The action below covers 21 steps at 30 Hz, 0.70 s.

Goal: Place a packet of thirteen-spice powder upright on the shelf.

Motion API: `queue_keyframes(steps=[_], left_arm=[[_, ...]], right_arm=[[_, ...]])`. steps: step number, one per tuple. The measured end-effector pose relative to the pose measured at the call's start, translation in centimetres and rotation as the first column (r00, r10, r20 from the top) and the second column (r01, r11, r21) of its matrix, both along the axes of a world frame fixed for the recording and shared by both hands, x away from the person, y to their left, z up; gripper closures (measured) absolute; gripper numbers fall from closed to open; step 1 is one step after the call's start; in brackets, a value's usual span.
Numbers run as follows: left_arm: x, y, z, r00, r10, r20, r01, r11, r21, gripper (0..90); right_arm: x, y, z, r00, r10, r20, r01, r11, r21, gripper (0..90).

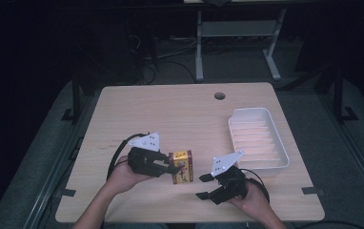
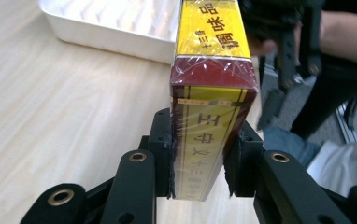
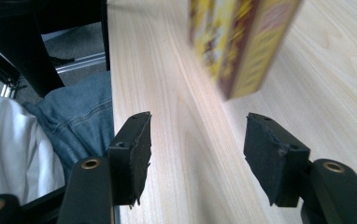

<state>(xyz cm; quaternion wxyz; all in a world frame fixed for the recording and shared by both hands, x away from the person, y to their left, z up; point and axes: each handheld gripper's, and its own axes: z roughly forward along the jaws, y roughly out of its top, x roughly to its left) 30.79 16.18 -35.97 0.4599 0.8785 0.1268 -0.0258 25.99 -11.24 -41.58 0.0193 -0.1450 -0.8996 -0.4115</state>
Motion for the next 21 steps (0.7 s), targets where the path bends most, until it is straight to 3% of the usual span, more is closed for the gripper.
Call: queue_keyframes(steps=[4, 14, 21], left_arm=[[0.8, -0.6, 0.5, 0.9995, 0.027, 0.018, -0.027, 0.9995, 0.014, 67.8], [2.8, -2.9, 0.9, 0.9984, 0.036, 0.044, -0.038, 0.9985, 0.038, 67.8], [4.0, -4.3, 1.1, 0.9972, 0.052, 0.054, -0.053, 0.9983, 0.025, 67.7]], right_arm=[[-0.2, 0.1, -0.1, 0.9998, 0.019, 0.000, -0.019, 0.9997, -0.013, 39.1], [-0.2, -0.2, 0.0, 0.9990, 0.045, 0.000, -0.045, 0.9988, -0.022, 37.5], [-0.2, -0.1, -0.2, 0.9982, 0.059, -0.003, -0.060, 0.9976, -0.034, 35.7]])
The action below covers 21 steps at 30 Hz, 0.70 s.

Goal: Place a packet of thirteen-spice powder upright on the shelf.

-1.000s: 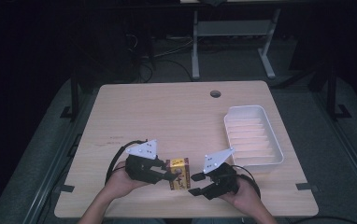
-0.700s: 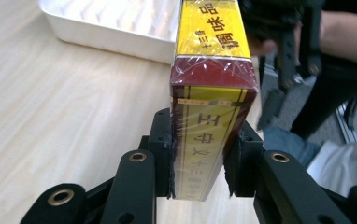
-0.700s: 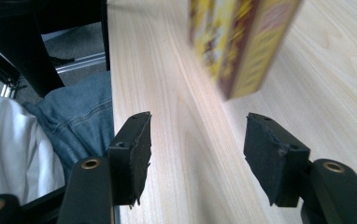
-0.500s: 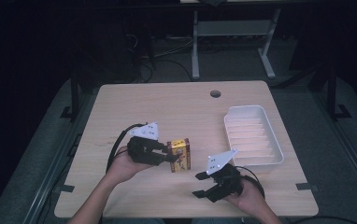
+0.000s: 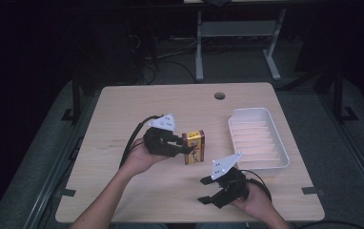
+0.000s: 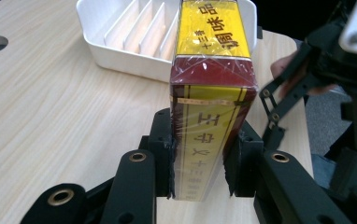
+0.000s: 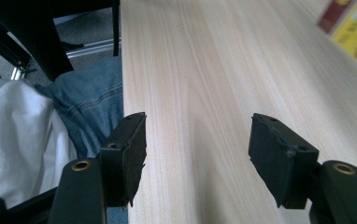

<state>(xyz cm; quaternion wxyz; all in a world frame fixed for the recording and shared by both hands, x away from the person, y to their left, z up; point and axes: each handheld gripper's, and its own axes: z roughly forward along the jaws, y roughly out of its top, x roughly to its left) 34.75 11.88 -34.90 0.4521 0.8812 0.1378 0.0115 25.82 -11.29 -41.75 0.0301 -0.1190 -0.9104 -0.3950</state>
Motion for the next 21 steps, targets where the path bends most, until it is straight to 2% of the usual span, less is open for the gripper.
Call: queue_keyframes(steps=[7, 17, 21], left_arm=[[1.2, -1.6, 0.5, 0.9999, -0.010, 0.005, 0.010, 0.9999, 0.003, 67.7], [3.0, -4.0, 1.3, 0.9997, -0.019, 0.012, 0.019, 0.9996, -0.019, 67.8], [3.6, -5.1, 1.3, 0.9995, -0.030, 0.012, 0.030, 0.9994, -0.017, 67.7]], right_arm=[[-0.1, 0.0, -0.2, 1.0000, -0.004, 0.005, 0.004, 0.9995, -0.032, 35.0], [-0.2, 0.1, -0.4, 0.9998, 0.018, 0.006, -0.018, 0.9970, -0.075, 34.8], [-0.3, 0.0, -0.4, 0.9998, 0.020, 0.006, -0.020, 0.9971, -0.073, 34.4]])
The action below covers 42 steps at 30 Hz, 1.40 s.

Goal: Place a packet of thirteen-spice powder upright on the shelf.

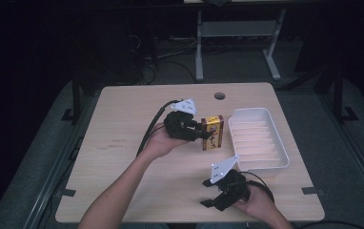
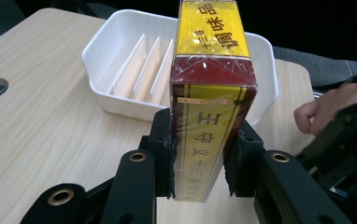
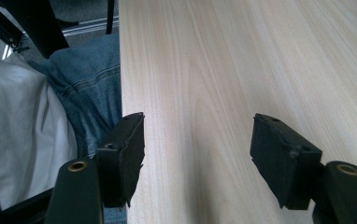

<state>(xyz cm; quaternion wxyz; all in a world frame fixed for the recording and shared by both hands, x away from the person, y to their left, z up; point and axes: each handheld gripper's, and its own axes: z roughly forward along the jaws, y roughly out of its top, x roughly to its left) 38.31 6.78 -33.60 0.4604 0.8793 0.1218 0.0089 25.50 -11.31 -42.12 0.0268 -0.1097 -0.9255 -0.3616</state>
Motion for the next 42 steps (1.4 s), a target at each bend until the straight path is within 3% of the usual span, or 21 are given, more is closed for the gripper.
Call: queue_keyframes(steps=[6, 17, 27, 30, 42], left_arm=[[1.1, -1.9, 0.1, 0.9996, -0.024, 0.013, 0.024, 0.9996, 0.017, 67.7], [3.1, -4.8, 0.6, 0.9982, -0.057, 0.017, 0.057, 0.9983, 0.010, 67.8], [4.8, -7.4, 0.1, 0.9983, -0.058, 0.002, 0.058, 0.9983, 0.003, 67.8], [5.3, -8.2, 0.1, 0.9980, -0.063, 0.005, 0.063, 0.9978, 0.020, 67.7], [6.3, -10.5, 0.7, 0.9967, -0.080, 0.015, 0.080, 0.9968, 0.000, 67.8]], right_arm=[[0.0, -0.3, 0.2, 1.0000, 0.008, 0.005, -0.008, 0.9999, 0.013, 34.0], [0.0, -0.3, 0.2, 0.9996, 0.029, 0.005, -0.029, 0.9995, 0.012, 33.9], [0.0, -0.3, 0.3, 0.9995, 0.033, 0.000, -0.033, 0.9993, 0.017, 33.4], [0.1, -0.4, 0.2, 0.9994, 0.035, -0.003, -0.035, 0.9992, 0.019, 33.2], [0.0, -0.1, -0.1, 0.9983, 0.054, -0.022, -0.054, 0.9986, 0.003, 33.3]])
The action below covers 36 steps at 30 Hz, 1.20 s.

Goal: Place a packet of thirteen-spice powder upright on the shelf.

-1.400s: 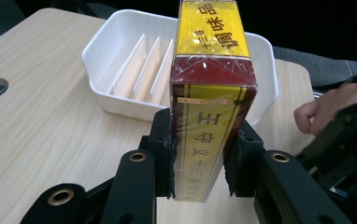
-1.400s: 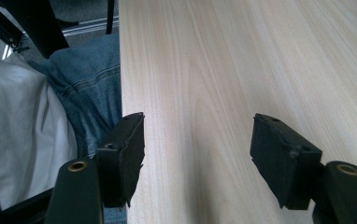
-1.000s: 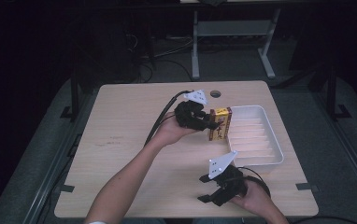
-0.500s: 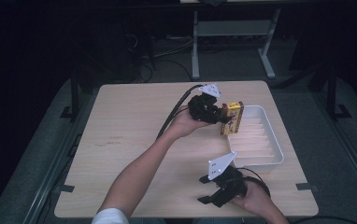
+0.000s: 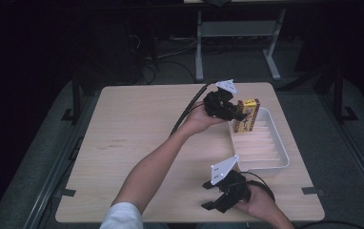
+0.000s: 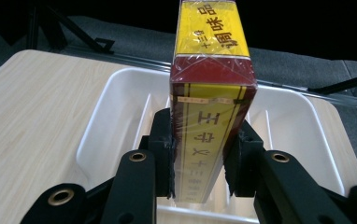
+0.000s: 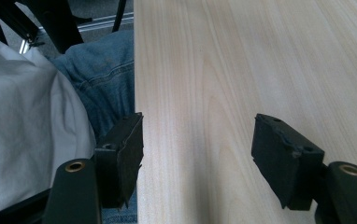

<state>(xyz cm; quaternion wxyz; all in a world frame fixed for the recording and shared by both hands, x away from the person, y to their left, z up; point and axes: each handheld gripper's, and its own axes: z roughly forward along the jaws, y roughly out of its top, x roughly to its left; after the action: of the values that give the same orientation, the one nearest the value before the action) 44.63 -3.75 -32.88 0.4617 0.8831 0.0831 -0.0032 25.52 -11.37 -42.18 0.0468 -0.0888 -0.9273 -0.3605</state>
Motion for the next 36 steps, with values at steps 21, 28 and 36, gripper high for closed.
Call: queue_keyframes(steps=[21, 28, 36], left_arm=[[2.3, -3.2, -2.9, 0.9957, -0.018, -0.090, 0.020, 0.9996, 0.020, 67.8], [2.8, -3.7, -3.2, 0.9942, -0.015, -0.107, 0.017, 0.9996, 0.022, 67.7], [3.4, -3.7, -3.6, 0.9927, -0.001, -0.121, 0.004, 0.9997, 0.025, 67.7]], right_arm=[[-0.1, -0.2, -0.1, 1.0000, -0.001, 0.002, 0.001, 1.0000, -0.005, 33.0], [-0.2, -0.1, -0.1, 1.0000, -0.002, 0.005, 0.002, 1.0000, -0.008, 33.0], [-0.4, 0.1, -0.2, 0.9999, 0.002, 0.012, -0.002, 0.9999, -0.016, 33.2]])
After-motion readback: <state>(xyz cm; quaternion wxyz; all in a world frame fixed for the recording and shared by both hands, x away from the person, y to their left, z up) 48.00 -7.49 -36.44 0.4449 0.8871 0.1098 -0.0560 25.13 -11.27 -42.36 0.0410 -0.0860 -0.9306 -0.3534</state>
